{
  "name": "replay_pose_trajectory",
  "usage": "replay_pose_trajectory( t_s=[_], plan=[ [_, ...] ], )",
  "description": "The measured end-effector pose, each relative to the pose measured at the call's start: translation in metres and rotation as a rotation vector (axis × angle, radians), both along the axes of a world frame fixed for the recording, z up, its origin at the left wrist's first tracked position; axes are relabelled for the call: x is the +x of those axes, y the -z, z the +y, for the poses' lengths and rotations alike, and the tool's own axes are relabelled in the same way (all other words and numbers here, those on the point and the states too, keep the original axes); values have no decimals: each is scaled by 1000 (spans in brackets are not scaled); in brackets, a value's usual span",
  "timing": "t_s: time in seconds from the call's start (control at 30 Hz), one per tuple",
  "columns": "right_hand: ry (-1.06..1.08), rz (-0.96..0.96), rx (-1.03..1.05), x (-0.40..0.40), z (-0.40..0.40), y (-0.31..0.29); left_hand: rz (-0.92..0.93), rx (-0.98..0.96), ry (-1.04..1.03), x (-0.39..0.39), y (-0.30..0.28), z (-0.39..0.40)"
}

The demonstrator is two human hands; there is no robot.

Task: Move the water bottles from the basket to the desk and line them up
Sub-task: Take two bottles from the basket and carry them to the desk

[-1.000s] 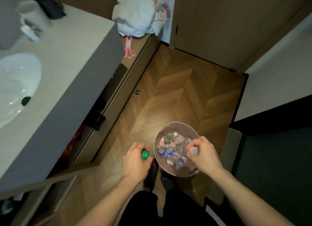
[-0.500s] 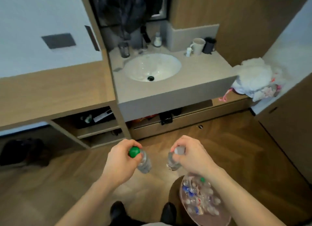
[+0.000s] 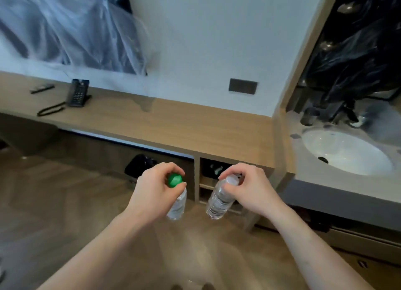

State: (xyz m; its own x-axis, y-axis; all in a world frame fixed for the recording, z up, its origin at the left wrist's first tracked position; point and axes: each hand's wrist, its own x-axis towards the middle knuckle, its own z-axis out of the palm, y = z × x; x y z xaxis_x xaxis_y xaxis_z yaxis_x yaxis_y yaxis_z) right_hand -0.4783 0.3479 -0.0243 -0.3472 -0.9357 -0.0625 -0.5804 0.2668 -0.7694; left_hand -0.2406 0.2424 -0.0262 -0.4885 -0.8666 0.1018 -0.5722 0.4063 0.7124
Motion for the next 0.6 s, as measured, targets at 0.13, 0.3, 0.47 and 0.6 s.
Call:
replay_pose_trajectory(
  t_s=[0.13,0.3,0.47,0.6],
  plan=[
    [-137,13,-27,55,-80,-21,-25,-55,-129,67,-18,-62],
    [-278,57,-70,108,-179,-40,6,-81,-292,138,-35,-134],
    [-408,58,-64,152,-275,-37,4,-63,-416,189,-43,-205],
    [-504,47,-73,180,-358,-30,0,-57,-492,215,-51,-269]
  ],
)
